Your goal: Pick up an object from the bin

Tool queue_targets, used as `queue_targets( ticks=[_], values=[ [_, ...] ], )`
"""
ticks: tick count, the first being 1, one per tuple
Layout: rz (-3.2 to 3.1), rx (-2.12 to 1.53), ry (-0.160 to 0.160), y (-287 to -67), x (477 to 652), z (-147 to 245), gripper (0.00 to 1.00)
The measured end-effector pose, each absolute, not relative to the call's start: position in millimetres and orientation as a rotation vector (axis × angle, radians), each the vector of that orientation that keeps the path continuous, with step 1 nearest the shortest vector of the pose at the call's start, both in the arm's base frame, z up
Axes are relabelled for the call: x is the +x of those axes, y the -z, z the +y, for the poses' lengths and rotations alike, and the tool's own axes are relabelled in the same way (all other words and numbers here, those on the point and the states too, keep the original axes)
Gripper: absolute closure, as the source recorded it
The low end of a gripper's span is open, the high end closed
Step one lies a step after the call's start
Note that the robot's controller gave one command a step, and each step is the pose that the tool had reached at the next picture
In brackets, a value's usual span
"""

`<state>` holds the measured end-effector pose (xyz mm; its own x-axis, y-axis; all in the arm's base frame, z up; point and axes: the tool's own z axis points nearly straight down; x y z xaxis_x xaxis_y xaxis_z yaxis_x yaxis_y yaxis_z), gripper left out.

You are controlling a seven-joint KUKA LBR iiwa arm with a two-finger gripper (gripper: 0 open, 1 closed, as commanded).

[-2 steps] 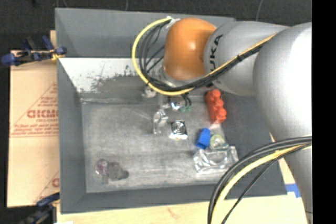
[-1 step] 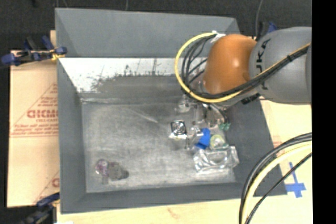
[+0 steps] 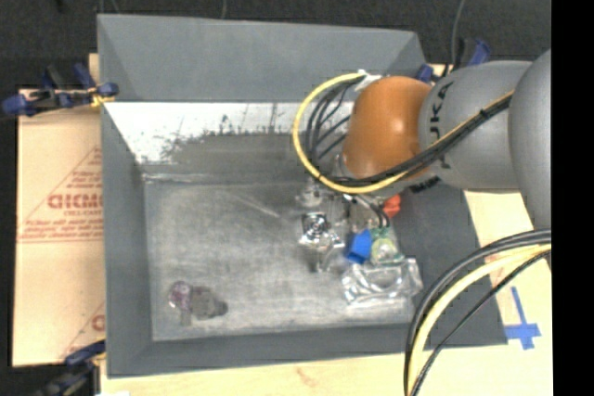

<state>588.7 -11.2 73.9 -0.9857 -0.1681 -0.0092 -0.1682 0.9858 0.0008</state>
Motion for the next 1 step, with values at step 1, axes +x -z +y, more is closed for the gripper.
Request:
queue_targets(
  ticks=[1],
  values=[
    [3.110, -0.389, -0.017, -80.2, 560.2, -47.1, 0.00]
  ],
)
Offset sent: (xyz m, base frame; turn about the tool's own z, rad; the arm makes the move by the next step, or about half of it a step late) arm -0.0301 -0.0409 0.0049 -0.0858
